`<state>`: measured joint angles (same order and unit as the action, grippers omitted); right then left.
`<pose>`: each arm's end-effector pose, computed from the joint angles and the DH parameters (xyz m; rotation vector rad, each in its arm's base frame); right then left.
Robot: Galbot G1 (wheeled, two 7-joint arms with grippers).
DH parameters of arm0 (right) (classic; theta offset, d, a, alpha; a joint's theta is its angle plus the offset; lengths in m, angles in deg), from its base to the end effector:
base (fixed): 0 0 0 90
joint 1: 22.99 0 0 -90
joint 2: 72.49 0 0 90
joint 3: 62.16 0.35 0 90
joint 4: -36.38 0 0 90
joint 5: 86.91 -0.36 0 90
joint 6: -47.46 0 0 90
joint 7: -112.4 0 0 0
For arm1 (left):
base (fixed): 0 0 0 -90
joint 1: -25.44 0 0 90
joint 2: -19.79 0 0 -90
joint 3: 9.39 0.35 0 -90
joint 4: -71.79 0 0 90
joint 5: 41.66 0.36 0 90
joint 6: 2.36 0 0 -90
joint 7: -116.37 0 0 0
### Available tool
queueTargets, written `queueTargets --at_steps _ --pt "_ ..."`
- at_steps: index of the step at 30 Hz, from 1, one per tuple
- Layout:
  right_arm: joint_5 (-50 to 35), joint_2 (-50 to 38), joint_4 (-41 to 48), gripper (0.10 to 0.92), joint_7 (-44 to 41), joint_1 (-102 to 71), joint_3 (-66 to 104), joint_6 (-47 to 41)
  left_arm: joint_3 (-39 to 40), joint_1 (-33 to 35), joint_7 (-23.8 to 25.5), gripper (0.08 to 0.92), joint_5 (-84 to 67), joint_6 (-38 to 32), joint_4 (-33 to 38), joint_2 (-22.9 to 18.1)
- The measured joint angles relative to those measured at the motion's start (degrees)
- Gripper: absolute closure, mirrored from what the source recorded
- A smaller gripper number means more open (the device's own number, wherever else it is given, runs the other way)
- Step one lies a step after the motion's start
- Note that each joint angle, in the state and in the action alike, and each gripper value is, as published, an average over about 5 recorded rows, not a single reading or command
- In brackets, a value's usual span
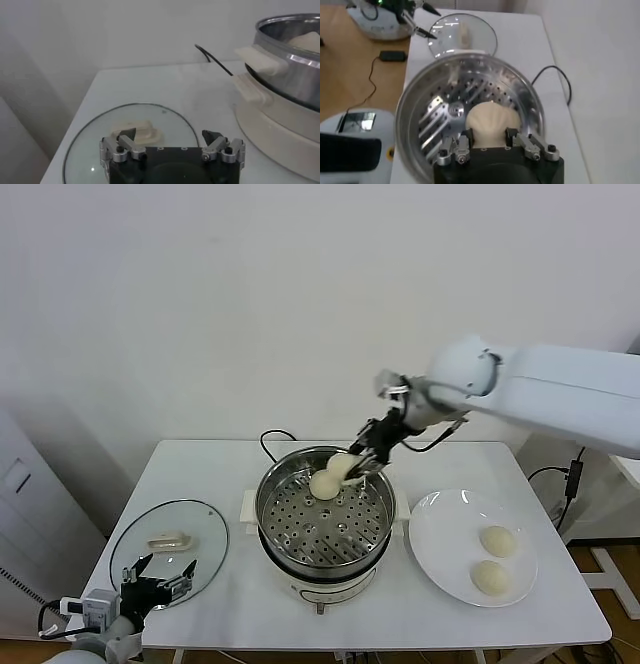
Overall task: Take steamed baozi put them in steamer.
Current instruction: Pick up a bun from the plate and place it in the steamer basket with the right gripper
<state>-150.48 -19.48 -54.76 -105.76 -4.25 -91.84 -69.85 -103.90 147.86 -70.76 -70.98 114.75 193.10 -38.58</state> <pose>0.4948 0.0435 -0.0203 1.4851 -1.7054 1.0047 0.1913 0.1060 -0.2708 -0.1234 -2.6165 -0.1118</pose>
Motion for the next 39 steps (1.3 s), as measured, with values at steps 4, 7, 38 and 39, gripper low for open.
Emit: queueTargets --at_steps 4,7,38,39 --pt "-1.5 3.0 0.1 0.607 4.0 -2.4 0.7 -1.3 -0.1 -0.1 0.0 0.177 -0.2 -0.2 -0.1 0.0" --pt "-2.0 5.1 0.5 0.609 6.5 -4.3 1.2 -2.1 -0.1 -0.1 0.0 0.177 -0.3 -0.2 -0.1 0.0" --pt "-0.5 10.7 4.2 0.228 14.2 -12.9 3.4 -4.8 -1.0 0.3 0.1 0.177 -1.4 -0.4 0.2 0.3" --pt "-0.2 10.1 4.1 0.219 13.4 -12.3 3.4 -4.7 -1.0 0.3 0.1 0.177 -1.4 -0.4 0.3 0.3"
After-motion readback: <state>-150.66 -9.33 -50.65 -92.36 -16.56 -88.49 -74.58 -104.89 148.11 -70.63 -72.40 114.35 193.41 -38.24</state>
